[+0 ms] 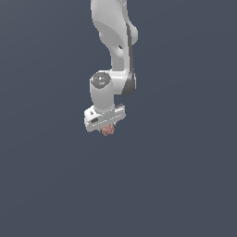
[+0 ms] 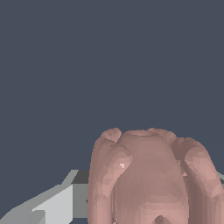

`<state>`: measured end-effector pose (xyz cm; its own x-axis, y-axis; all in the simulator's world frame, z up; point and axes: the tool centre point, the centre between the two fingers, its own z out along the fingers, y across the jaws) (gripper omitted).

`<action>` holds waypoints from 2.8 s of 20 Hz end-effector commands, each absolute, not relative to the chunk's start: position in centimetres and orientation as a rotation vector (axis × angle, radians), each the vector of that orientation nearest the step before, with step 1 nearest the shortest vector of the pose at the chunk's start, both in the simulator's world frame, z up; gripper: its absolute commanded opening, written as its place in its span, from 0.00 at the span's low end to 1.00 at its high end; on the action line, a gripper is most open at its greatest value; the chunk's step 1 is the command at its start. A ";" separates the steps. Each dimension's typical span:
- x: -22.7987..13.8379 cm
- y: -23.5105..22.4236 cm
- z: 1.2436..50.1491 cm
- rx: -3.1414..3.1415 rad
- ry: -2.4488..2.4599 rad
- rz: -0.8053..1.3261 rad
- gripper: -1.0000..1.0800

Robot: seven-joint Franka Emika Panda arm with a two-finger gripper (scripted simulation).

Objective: Pick up the object and move it to a goal position.

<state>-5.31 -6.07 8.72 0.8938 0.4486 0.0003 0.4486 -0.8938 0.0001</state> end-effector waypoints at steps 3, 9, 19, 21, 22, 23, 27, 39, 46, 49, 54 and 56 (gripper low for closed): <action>-3.1 -6.9 11.7 3.057 0.724 0.001 0.00; 0.3 -8.1 15.9 3.057 0.725 0.001 0.00; 5.1 -9.9 21.8 3.057 0.725 0.001 0.00; 5.9 -10.2 22.8 3.057 0.725 0.001 0.00; 6.3 -10.3 23.3 3.057 0.725 0.001 0.00; 6.7 -10.5 23.7 3.057 0.725 0.001 0.00; 8.2 -11.0 25.4 3.057 0.725 0.001 0.00; 11.7 -12.2 29.4 3.057 0.725 0.000 0.00; 13.1 -12.7 31.1 3.057 0.725 0.000 0.00; 13.6 -12.8 31.6 3.057 0.725 0.000 0.00; 14.1 -13.0 32.1 3.057 0.725 0.000 0.00; 14.2 -13.0 32.2 3.057 0.725 0.000 0.00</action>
